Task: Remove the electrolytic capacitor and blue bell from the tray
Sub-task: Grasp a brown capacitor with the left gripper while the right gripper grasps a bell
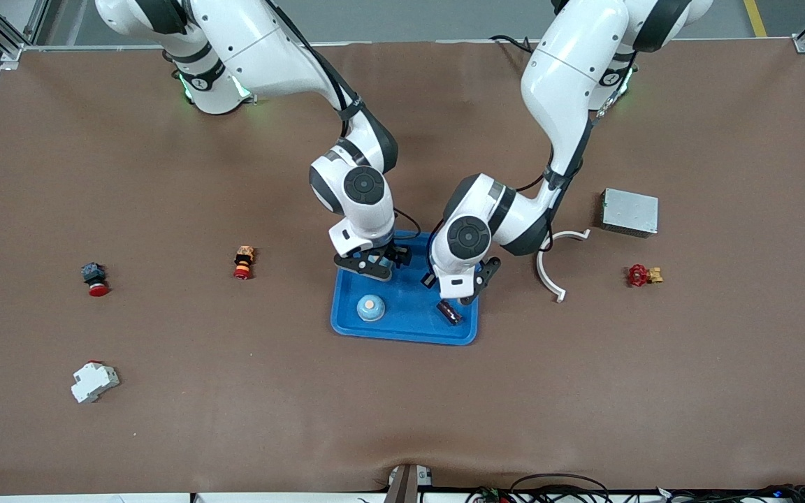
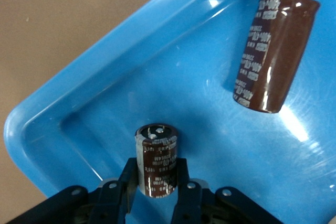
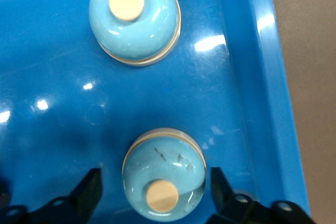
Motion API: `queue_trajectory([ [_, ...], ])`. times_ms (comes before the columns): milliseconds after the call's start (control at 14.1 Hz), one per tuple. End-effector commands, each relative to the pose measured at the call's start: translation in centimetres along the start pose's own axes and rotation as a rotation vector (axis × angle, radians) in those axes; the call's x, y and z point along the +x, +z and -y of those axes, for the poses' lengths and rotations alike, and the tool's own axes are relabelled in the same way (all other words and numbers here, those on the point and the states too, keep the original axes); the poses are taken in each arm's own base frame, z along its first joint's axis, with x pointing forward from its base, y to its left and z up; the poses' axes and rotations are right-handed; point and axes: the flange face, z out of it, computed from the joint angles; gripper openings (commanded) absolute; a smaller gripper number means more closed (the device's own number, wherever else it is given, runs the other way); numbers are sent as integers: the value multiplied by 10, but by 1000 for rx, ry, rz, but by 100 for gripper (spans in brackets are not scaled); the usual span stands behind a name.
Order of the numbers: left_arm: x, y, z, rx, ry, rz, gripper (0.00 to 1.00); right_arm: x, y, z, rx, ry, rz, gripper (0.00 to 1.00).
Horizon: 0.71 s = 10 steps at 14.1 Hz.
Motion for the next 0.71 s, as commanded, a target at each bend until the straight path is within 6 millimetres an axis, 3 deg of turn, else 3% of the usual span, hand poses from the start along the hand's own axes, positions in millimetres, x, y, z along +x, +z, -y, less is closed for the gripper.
queue_trajectory([
  [0,1,-2,-2,-9,-57,2,0,0,0,7,-6,-3,-23,65],
  [71,0,-2,-2,-8,-71,1,0,0,2,6,-9,-5,-23,51],
  [142,0,-6,-2,-13,-79,0,0,0,1,8,-6,-10,-23,44],
  [213,3,-11,-2,-14,-81,0,0,1,-2,9,-4,-14,-25,28],
  [284,3,-15,-3,-18,-82,0,0,1,-8,13,2,-12,-25,0],
  [496,9,-46,-1,-21,-90,6,0,4,-30,21,-14,-11,-7,0],
  [638,19,-87,4,-26,-102,16,0,2,-37,21,-39,-29,9,0],
])
